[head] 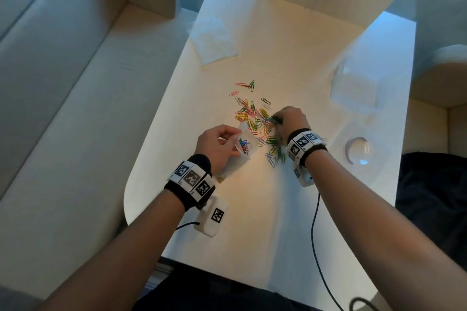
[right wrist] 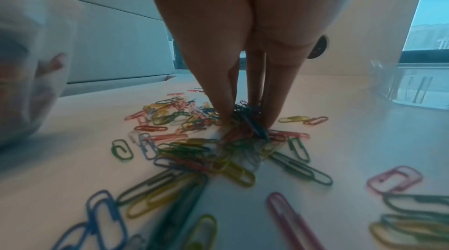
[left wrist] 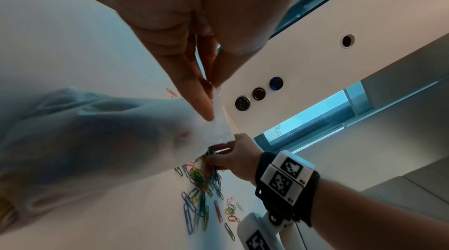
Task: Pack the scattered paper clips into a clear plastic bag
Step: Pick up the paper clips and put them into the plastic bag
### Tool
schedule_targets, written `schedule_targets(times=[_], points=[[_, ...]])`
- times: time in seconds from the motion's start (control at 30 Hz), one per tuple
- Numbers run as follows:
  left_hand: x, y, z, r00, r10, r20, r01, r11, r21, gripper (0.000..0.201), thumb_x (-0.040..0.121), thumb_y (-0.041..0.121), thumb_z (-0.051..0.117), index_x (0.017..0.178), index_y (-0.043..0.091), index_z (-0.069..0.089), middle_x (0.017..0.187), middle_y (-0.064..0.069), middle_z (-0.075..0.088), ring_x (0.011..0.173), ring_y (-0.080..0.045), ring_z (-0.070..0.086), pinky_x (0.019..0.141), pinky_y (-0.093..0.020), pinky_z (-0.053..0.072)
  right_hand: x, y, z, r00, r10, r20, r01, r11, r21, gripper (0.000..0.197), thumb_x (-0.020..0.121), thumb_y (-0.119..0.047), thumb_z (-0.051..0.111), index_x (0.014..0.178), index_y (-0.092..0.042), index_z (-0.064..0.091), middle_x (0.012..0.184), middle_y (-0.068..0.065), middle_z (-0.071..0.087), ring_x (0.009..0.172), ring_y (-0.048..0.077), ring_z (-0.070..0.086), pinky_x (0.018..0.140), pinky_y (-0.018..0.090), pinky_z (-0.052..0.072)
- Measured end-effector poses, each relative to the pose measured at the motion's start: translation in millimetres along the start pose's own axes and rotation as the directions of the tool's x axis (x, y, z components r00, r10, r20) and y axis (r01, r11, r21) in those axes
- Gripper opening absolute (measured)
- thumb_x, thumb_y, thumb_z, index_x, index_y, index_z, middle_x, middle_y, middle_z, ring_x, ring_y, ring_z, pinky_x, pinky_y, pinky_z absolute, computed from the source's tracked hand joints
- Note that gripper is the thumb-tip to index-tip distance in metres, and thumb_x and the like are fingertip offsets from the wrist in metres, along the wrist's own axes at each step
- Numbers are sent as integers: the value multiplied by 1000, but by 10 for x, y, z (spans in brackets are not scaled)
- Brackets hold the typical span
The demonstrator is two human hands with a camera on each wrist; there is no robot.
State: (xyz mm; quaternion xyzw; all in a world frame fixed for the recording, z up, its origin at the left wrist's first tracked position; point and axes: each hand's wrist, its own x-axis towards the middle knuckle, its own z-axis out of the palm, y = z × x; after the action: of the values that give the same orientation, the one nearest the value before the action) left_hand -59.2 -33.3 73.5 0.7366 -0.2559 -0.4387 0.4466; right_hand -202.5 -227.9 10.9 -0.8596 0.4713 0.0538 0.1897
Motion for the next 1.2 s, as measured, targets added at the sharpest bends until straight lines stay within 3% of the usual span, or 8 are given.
schedule_targets(times=[0.17,0.27,0.47,0.57,0.7,0.87,1.03,1.2], points=[[-30,-41,-20,1000,3,4,-4,999,33,16,95,13,62,108,11,70,94,0,69,82,-3,68,63,-12,55,-49,104,-169,986,164,-33,-152,959,241,16,86,-14,70,101,-13,77,100,5,74,90,18,67,92,30,53],[-41,-53,-10,1000,-5,2,5,1000,23,16,95,13,62,108,12,70,96,-1,69,84,-7,70,69,-19,60,-162,224,-270,936,350,-22,-286,798,531,15,83,-15,75,97,-15,78,96,0,75,85,11,67,84,20,52],[-27,-50,57,1000,-24,6,24,1000,-16,15,95,11,61,106,12,71,96,-5,69,82,-11,72,72,-27,62,-548,83,-502,916,270,297,-303,-21,953,20,87,6,62,105,1,68,105,18,71,94,22,70,86,27,57],[-5,-38,108,999,-35,6,36,999,-19,14,95,10,61,104,12,72,93,-5,69,77,-17,74,75,-34,63,-758,-166,-532,932,93,352,-333,-173,927,25,88,7,56,113,5,62,104,16,71,96,22,70,84,25,58],[12,-17,156,999,-36,7,36,999,-14,14,94,9,62,104,10,71,85,-2,68,73,-19,74,76,-38,63,-911,-468,-376,940,54,337,-339,22,941,23,87,6,60,110,6,65,100,16,72,90,22,71,83,28,59],[-3,-13,141,1000,-3,15,3,1000,-9,15,93,7,62,105,8,71,95,-11,71,76,-18,75,74,-37,63,-987,-667,-245,975,-79,208,-85,732,676,30,87,-2,64,115,-10,70,105,5,73,95,16,70,89,28,55],[9,-61,46,999,41,-5,-41,999,29,15,93,9,61,98,18,72,91,-2,72,82,-20,74,78,-38,62,-953,-763,-375,975,-143,169,33,848,529,29,86,0,64,110,-13,73,101,3,75,83,12,72,81,33,60],[-25,-143,-232,999,5,-42,-3,1000,31,17,92,18,64,87,32,69,94,-1,72,90,-20,72,78,-44,61,-356,-648,-626,985,-160,60,83,752,654,20,91,-17,64,109,-17,72,103,0,74,91,11,71,85,35,59]])
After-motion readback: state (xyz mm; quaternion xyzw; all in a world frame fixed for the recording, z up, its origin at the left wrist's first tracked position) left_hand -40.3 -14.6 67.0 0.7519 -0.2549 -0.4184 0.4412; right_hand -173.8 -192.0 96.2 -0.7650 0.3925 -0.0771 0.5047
